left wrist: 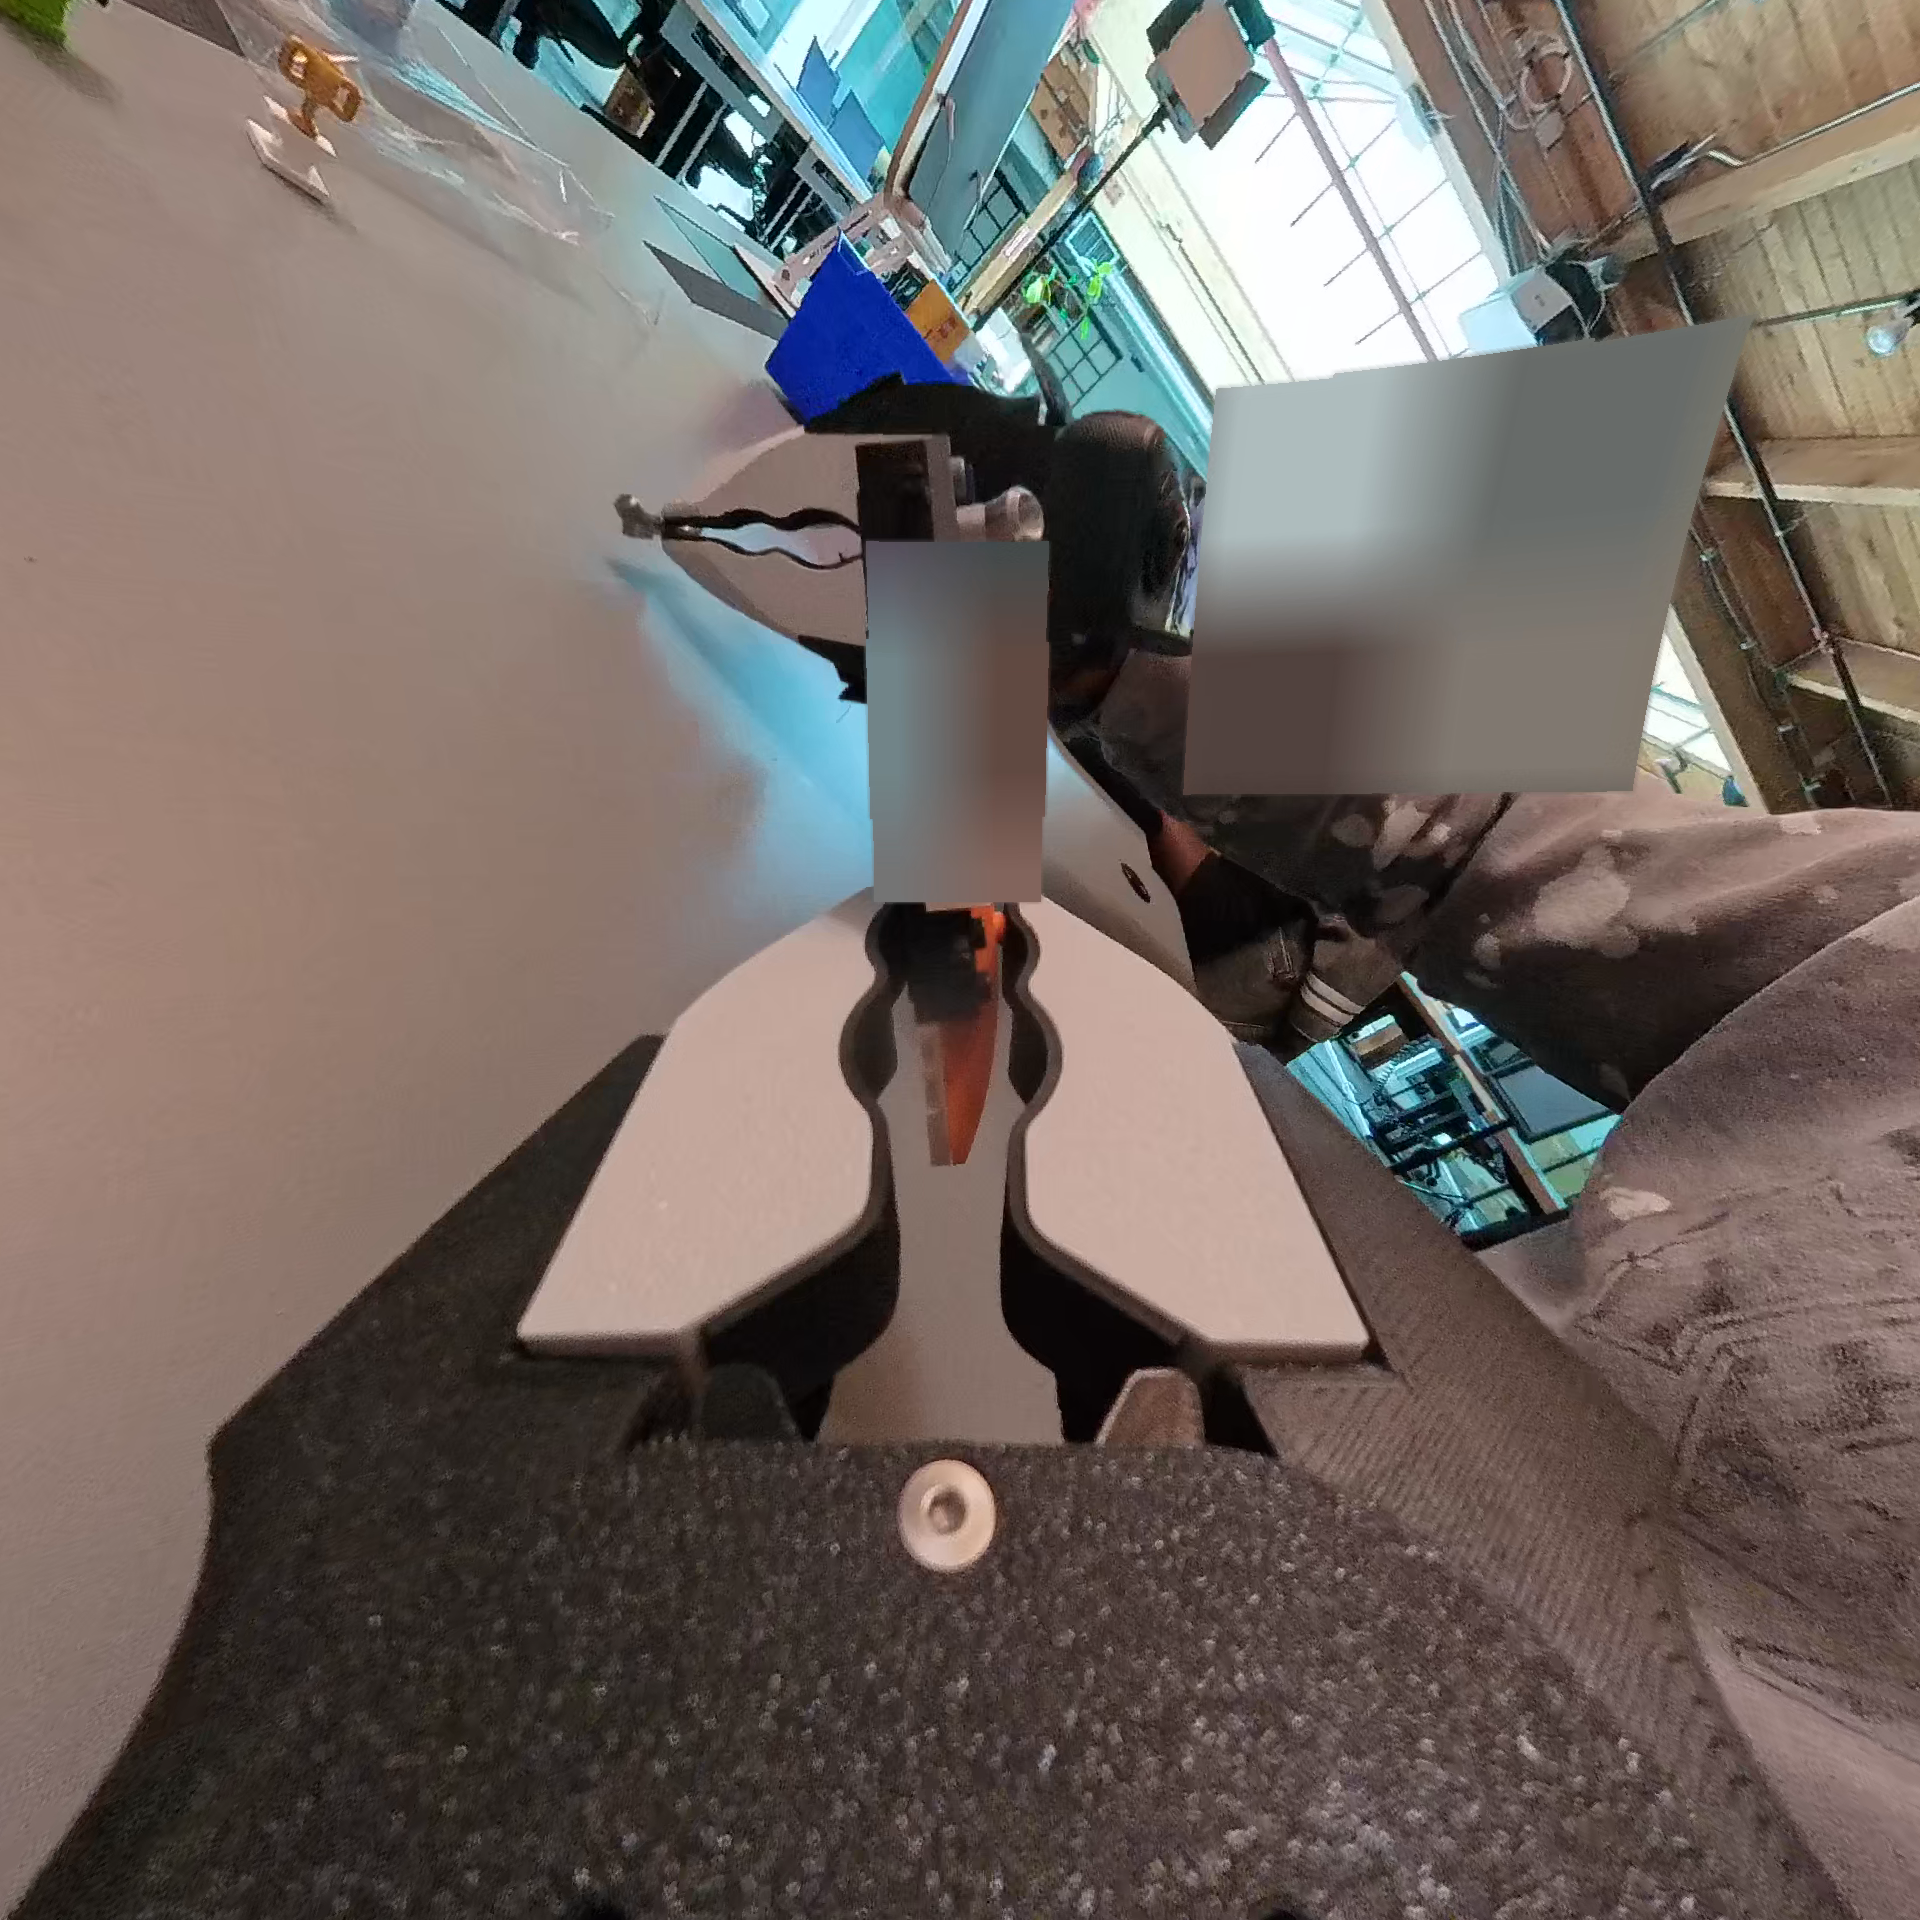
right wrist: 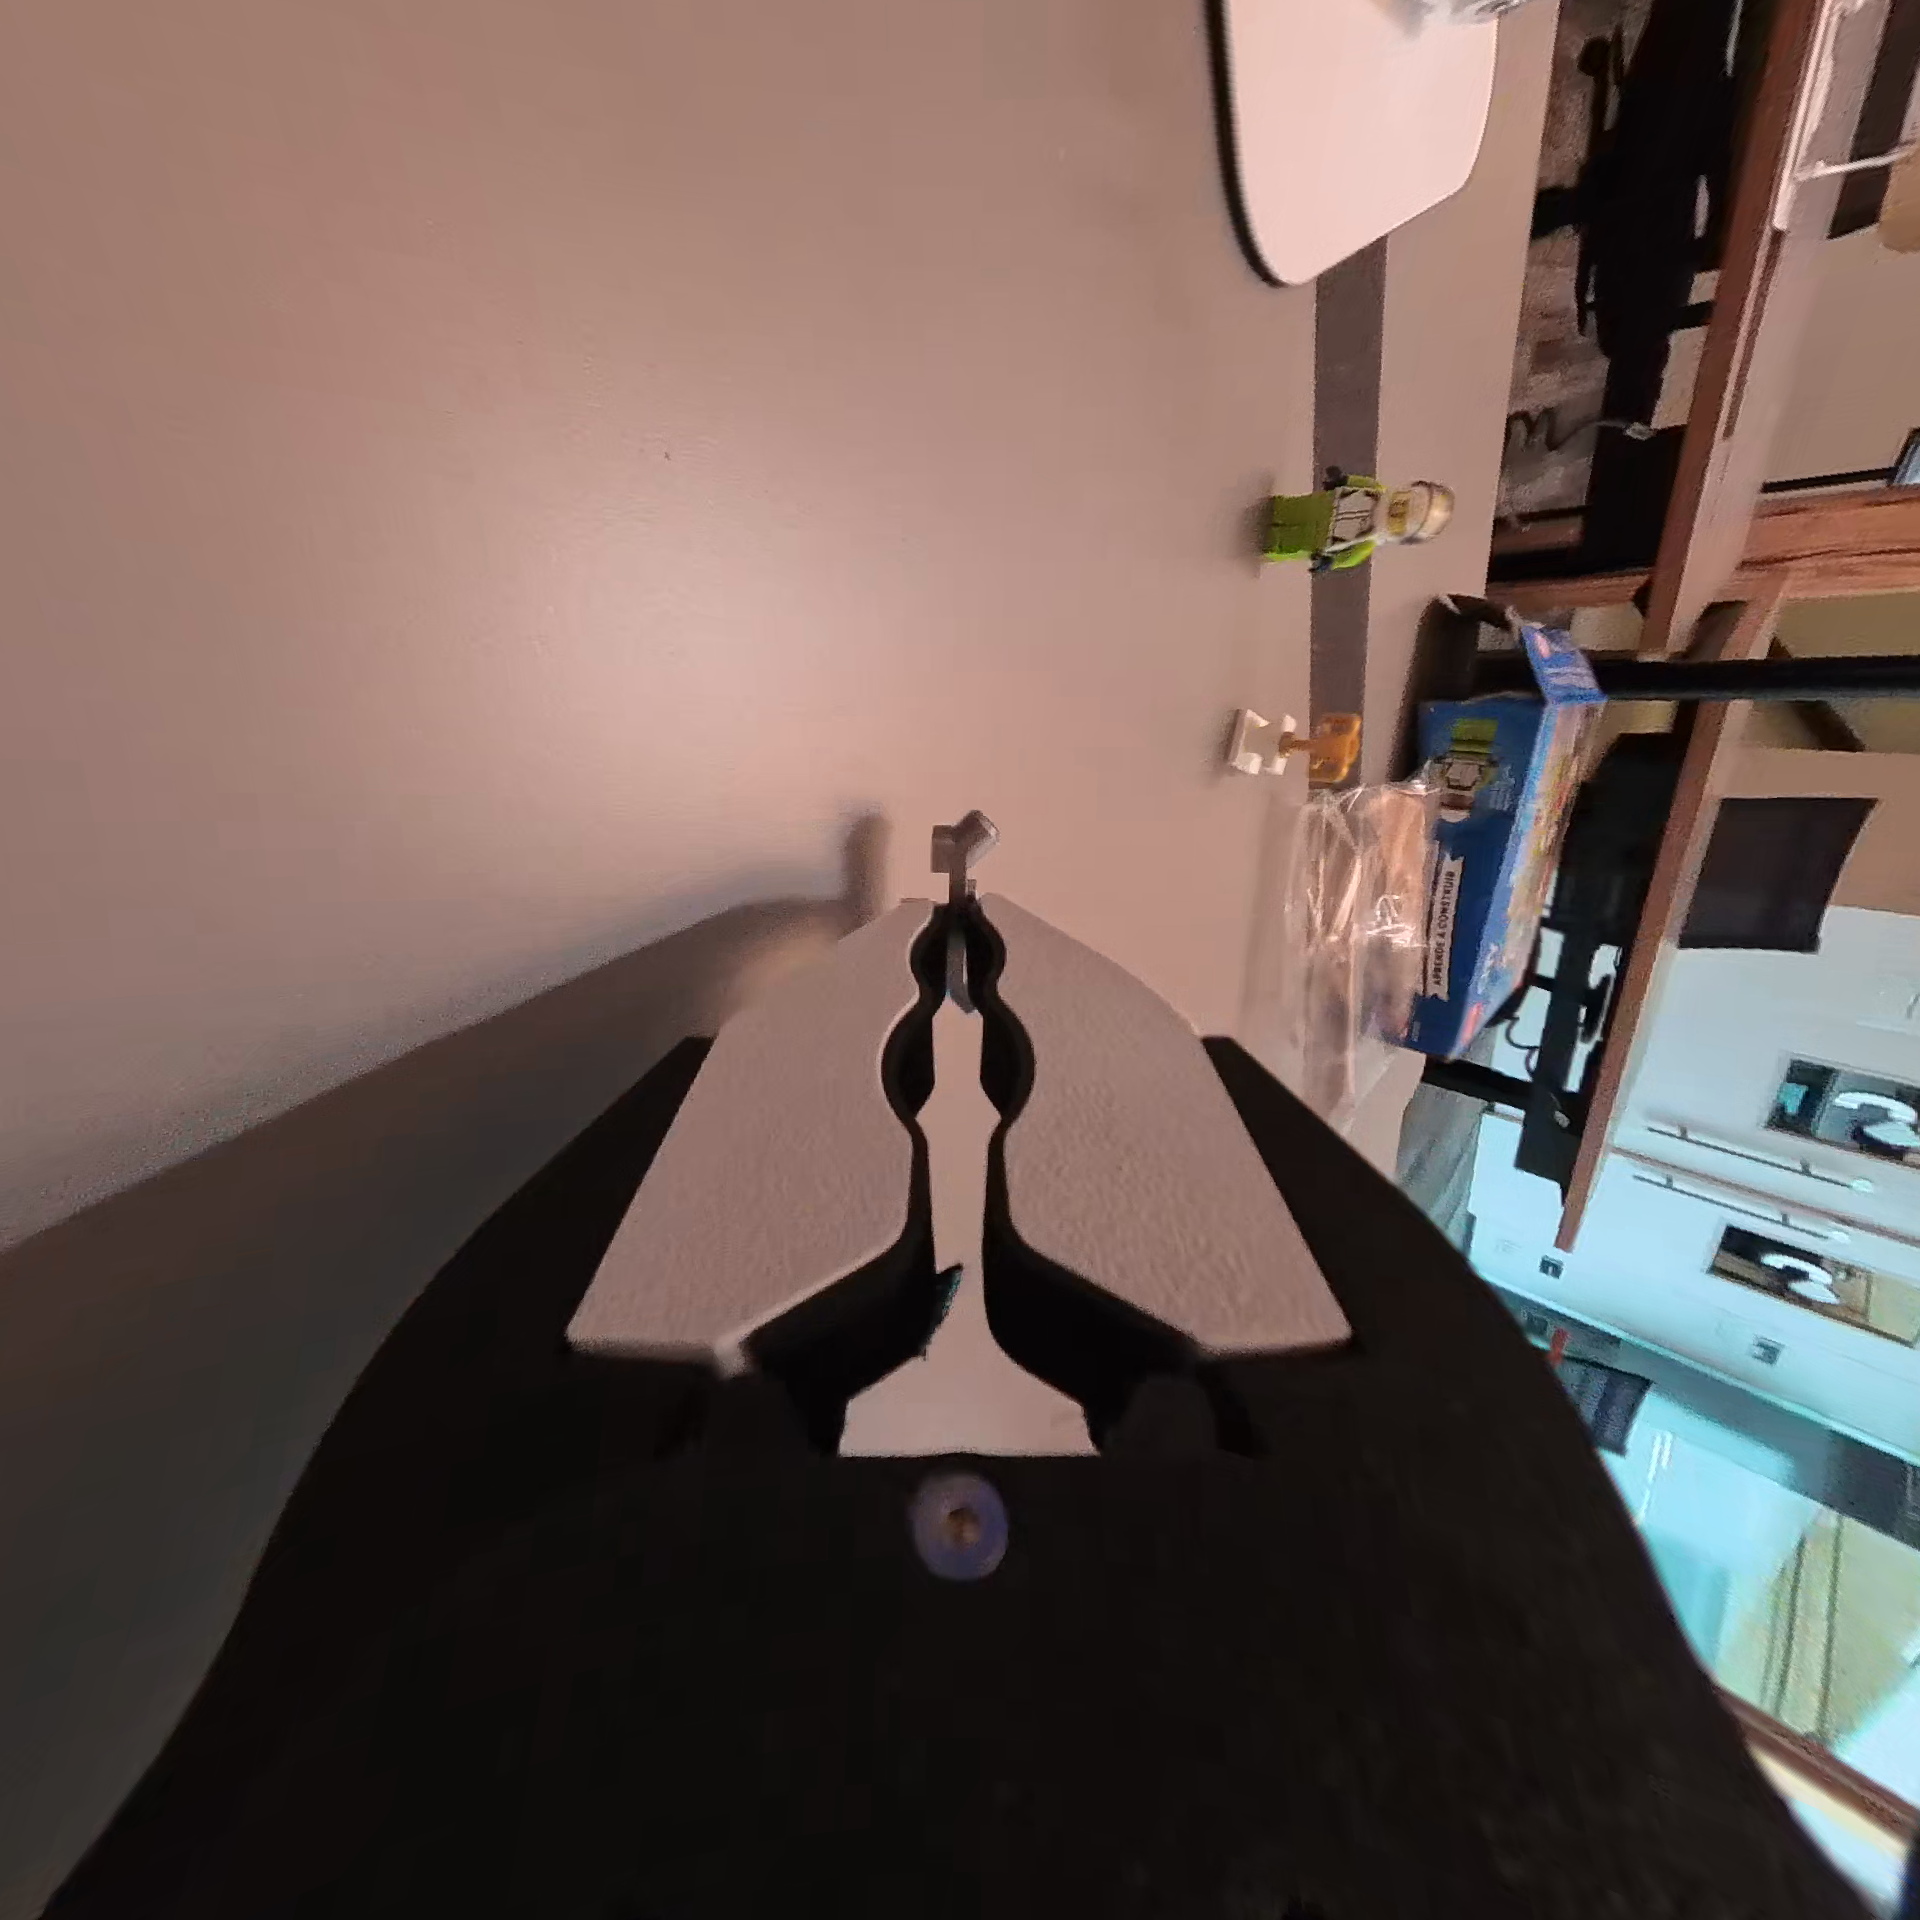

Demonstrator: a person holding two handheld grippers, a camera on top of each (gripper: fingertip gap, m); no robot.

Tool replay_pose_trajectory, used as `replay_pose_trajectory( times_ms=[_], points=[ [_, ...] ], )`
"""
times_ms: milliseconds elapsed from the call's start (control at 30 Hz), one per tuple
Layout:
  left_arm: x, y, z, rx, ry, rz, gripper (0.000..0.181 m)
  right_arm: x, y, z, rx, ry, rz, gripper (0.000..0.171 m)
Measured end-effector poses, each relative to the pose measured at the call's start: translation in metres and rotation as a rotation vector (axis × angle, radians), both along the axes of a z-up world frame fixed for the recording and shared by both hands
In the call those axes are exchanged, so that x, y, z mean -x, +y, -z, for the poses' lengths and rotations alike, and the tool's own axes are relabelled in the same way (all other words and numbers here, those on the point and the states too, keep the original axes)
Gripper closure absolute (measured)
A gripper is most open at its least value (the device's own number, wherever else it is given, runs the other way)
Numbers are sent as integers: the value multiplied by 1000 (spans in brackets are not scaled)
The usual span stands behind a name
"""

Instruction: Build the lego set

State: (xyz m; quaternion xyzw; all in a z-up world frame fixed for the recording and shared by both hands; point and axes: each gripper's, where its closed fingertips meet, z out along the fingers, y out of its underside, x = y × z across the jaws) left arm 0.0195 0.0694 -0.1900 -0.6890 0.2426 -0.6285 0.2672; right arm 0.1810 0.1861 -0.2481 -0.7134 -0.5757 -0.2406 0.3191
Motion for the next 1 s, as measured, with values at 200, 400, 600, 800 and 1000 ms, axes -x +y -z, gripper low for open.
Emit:
replay_pose_trajectory(
  times_ms=[200,400,600,800,1000],
  points=[
    [0,0,0,-2,3,-2,164,6,-14,6,37,48,-17,168],
    [1,0,0,1,-1,1,164,17,-38,11,155,137,-76,164],
    [0,-1,0,1,0,8,164,12,-40,-3,354,360,-38,163],
    [0,-1,0,10,-3,8,164,-4,-40,-7,733,511,-88,163],
    [0,-4,0,-6,-7,23,164,-15,-31,1,855,406,-264,164]
  ],
)
